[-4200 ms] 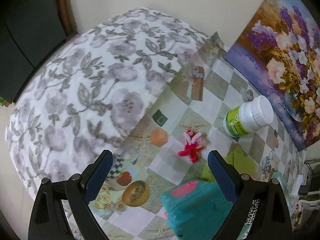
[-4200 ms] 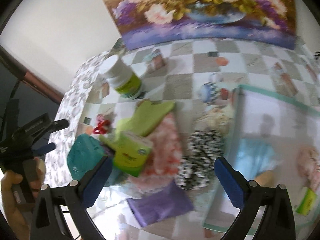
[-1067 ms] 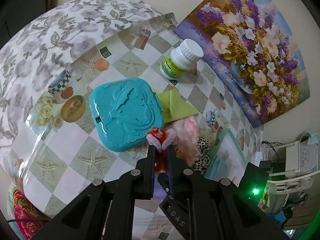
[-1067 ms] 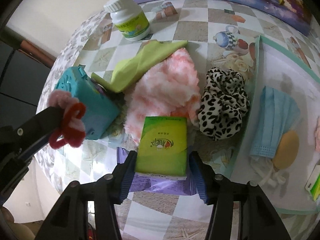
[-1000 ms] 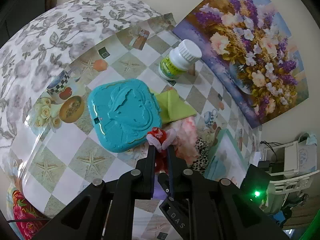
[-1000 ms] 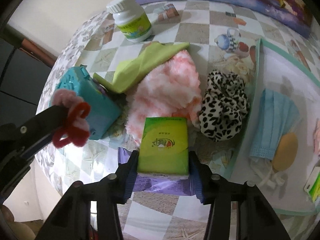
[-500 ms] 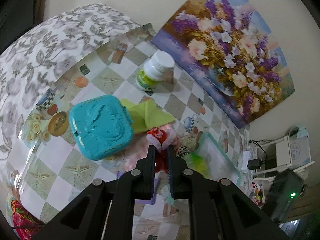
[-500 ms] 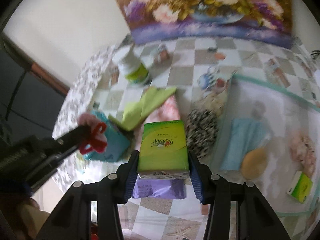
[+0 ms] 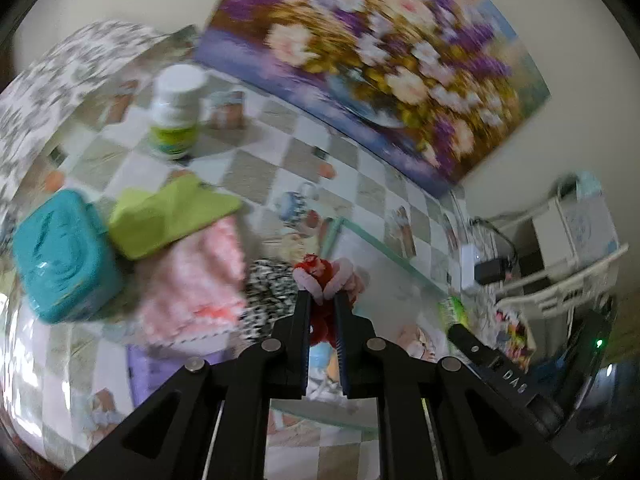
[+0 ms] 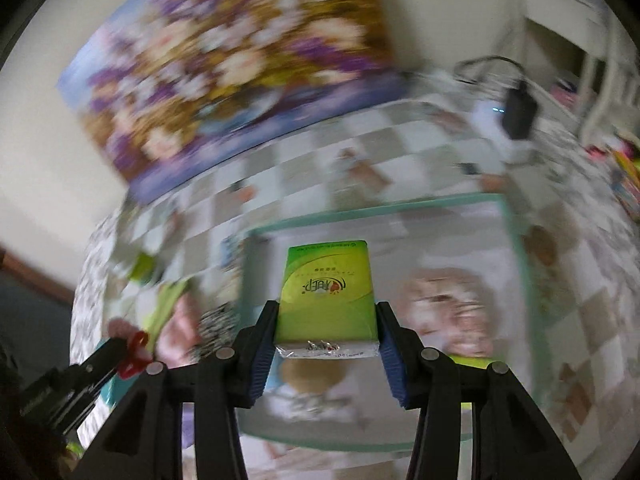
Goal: Organize soft objects
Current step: 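Carry the plush toy into the tray with the left tool while the right tool drops the tissue pack there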
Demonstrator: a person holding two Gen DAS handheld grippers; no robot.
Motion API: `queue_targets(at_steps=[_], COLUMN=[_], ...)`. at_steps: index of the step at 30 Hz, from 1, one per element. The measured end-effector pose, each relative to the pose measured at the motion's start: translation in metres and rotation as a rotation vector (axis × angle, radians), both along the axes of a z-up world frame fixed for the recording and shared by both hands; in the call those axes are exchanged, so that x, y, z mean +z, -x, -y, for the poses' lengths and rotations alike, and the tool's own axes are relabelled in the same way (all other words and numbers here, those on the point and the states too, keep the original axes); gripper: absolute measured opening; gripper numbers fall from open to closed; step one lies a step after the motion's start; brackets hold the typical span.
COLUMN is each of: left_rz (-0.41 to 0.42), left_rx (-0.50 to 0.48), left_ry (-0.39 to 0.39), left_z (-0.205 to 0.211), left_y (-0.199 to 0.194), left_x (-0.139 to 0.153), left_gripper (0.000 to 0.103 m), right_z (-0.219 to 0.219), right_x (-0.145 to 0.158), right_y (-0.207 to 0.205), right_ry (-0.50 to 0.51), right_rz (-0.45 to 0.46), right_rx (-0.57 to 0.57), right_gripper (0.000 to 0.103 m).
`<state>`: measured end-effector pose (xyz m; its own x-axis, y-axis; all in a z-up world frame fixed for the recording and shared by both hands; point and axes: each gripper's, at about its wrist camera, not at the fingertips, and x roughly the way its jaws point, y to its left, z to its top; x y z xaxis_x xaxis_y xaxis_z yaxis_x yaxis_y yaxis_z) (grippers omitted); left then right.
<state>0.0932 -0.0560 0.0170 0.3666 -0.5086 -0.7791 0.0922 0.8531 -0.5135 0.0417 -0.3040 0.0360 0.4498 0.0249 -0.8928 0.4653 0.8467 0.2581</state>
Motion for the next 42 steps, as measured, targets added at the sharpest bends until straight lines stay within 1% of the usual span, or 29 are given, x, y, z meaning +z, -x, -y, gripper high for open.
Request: queue_targets(at_steps=[4,7,9,13,16,21,24,25,26,27,28,29,31,32,33,34,35,36,37,38,40,42], left_rz=[-0.004,0.019,0.027,0.028,0.033,0.026,0.020,0.019,0.018,0.018,0.019,0.021,0.026,0.029,0.033,0.036,0.038,0.040,0.039,0.038,0.041,0.054], left_rx=[-0.082,-0.140,-0.175,-0.228,-0.256,-0.291,-0.315,-0.320,-0.324,-0.323,-0.316,-0.306,-0.289,-0.278,-0.258,-0.240,-0.215,-0.195,-0.168,-0.150,-0.104,-0.057], left_ry=[0.006,-0.028,-0.044,-0.048,-0.052,-0.046,-0.060,-0.068,-0.076,-0.080,-0.084,-0.090,-0.105,-0.116,-0.132,-0.147,-0.167,-0.182,-0.206,-0.222,-0.275,-0.320], left_z=[0.031,0.056,0.072,0.096,0.108,0.125,0.133,0.135,0.136,0.136,0.135,0.133,0.129,0.126,0.122,0.119,0.114,0.110,0.104,0.099,0.088,0.074], left_y=[-0.005,-0.006,-0.008,-0.012,-0.014,-0.020,-0.019,-0.018,-0.017,-0.016,-0.016,-0.016,-0.017,-0.018,-0.018,-0.019,-0.021,-0.023,-0.025,-0.026,-0.030,-0.033], left_x=[-0.007,-0.011,-0.016,-0.025,-0.029,-0.036,-0.039,-0.039,-0.039,-0.039,-0.038,-0.037,-0.034,-0.032,-0.031,-0.030,-0.029,-0.028,-0.028,-0.029,-0.029,-0.028], left_gripper=[0.011,0.011,0.011,0.011,0.011,0.011,0.015,0.022,0.034,0.041,0.052,0.055,0.058,0.065,0.070,0.077,0.080,0.081,0.085,0.091,0.095,0.096], right_z=[0.044,0.070,0.082,0.101,0.108,0.112,0.111,0.111,0.110,0.109,0.108,0.107,0.103,0.102,0.100,0.097,0.094,0.090,0.086,0.082,0.074,0.064], right_x=[-0.009,-0.019,-0.025,-0.041,-0.049,-0.057,-0.059,-0.058,-0.057,-0.056,-0.054,-0.054,-0.053,-0.052,-0.052,-0.051,-0.050,-0.048,-0.046,-0.044,-0.040,-0.035], right_y=[0.012,0.019,0.023,0.029,0.027,0.023,0.021,0.020,0.020,0.019,0.018,0.018,0.017,0.016,0.016,0.015,0.014,0.012,0.011,0.010,0.007,0.004], right_ry=[-0.013,-0.033,-0.043,-0.070,-0.081,-0.086,-0.083,-0.078,-0.073,-0.065,-0.051,-0.045,-0.036,-0.030,-0.023,-0.008,0.002,0.016,0.029,0.040,0.070,0.101], right_rz=[-0.012,-0.022,-0.030,-0.055,-0.055,-0.029,-0.036,-0.039,-0.041,-0.046,-0.056,-0.064,-0.082,-0.090,-0.099,-0.111,-0.118,-0.122,-0.123,-0.121,-0.113,-0.104], right_rx=[-0.108,-0.170,-0.200,-0.270,-0.286,-0.285,-0.284,-0.281,-0.279,-0.277,-0.273,-0.271,-0.260,-0.256,-0.251,-0.241,-0.233,-0.218,-0.205,-0.193,-0.169,-0.147], right_gripper=[0.050,0.050,0.050,0.050,0.050,0.051,0.051,0.054,0.056,0.059,0.061,0.063,0.067,0.068,0.070,0.074,0.076,0.080,0.086,0.088,0.099,0.103])
